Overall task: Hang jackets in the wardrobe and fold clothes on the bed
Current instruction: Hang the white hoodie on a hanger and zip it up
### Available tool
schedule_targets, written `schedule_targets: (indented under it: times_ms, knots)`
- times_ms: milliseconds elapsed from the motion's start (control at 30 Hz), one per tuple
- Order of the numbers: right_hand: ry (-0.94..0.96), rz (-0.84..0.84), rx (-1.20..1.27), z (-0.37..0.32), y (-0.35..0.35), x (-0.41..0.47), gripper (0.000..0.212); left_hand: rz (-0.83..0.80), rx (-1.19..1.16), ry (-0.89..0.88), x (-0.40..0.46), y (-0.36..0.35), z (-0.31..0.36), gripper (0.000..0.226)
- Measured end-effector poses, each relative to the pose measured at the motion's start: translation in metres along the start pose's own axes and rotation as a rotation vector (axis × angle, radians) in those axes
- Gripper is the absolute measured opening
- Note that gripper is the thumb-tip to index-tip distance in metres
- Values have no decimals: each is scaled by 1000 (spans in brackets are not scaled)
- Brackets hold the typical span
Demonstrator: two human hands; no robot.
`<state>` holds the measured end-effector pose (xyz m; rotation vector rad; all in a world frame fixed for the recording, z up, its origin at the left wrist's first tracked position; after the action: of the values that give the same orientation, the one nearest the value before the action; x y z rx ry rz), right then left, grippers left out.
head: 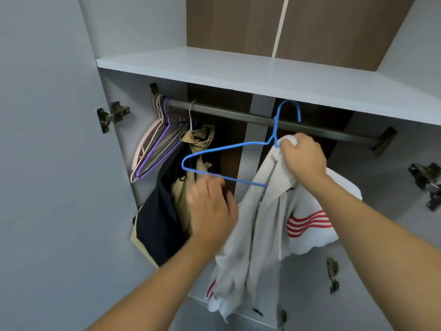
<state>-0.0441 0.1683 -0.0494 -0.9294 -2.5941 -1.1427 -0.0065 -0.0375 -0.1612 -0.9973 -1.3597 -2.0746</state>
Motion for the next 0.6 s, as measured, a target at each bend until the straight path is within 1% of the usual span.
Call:
schedule_targets:
  times_ms: [33, 67, 100, 133, 167, 200, 233, 267, 300, 333, 400, 467, 500, 533, 567, 600]
  knots:
    - [-2, 29, 11, 0, 3, 2, 23, -101, -97, -21, -26, -8, 4, 25]
    - [0, 45, 19, 0, 7, 3, 23, -354, -200, 51, -50, -18, 7, 24]
    - [0, 49, 25, 0, 9, 3, 24, -726, -281, 205, -71, -33, 9, 30]
    - [-4, 48, 27, 1, 11, 0, 24, -1126, -356, 371, -92, -49, 13, 48]
    - [-9, 48, 26, 2, 13, -2, 24, -1435, -468, 522, -108, -63, 18, 68]
    - [-15, 48, 27, 3, 16, -5, 25, -1584, -602, 659, -113, -74, 22, 79]
    - [-19, 51, 29, 4, 19, -8, 26, -1590, -725, 775, -113, -86, 23, 83]
    - [-20, 56, 33, 6, 23, -11, 26, -1529, -796, 864, -110, -97, 23, 86]
    - [-23, 59, 41, 9, 28, -14, 25, -1469, -815, 902, -108, -106, 23, 91]
    - [-28, 59, 51, 11, 33, -17, 23, -1448, -803, 902, -106, -113, 22, 98]
    - [-40, 53, 75, 16, 42, -22, 20, -1482, -728, 881, -109, -125, 20, 117]
    - [-47, 54, 92, 20, 50, -27, 21, -1515, -624, 868, -116, -134, 17, 129]
    - [-50, 60, 91, 23, 54, -29, 21, -1535, -593, 863, -119, -139, 16, 131]
    - [-53, 65, 84, 25, 58, -31, 21, -1560, -586, 856, -122, -143, 17, 127]
    - [-55, 70, 76, 27, 60, -32, 21, -1593, -603, 825, -126, -148, 19, 117]
    - [-56, 77, 66, 29, 61, -34, 22, -1632, -628, 776, -129, -152, 22, 100]
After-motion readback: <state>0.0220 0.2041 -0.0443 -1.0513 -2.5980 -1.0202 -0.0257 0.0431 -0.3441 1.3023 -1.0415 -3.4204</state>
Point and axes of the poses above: each hand's wrist, its own x-axis towards the middle knuckle, its own y-axis out of the back of the hand, z = x × y, the point moved 2 cm from there along x, towards the middle knuckle, and after that the axes turned 10 degrees about x, right-handed, at the moved point
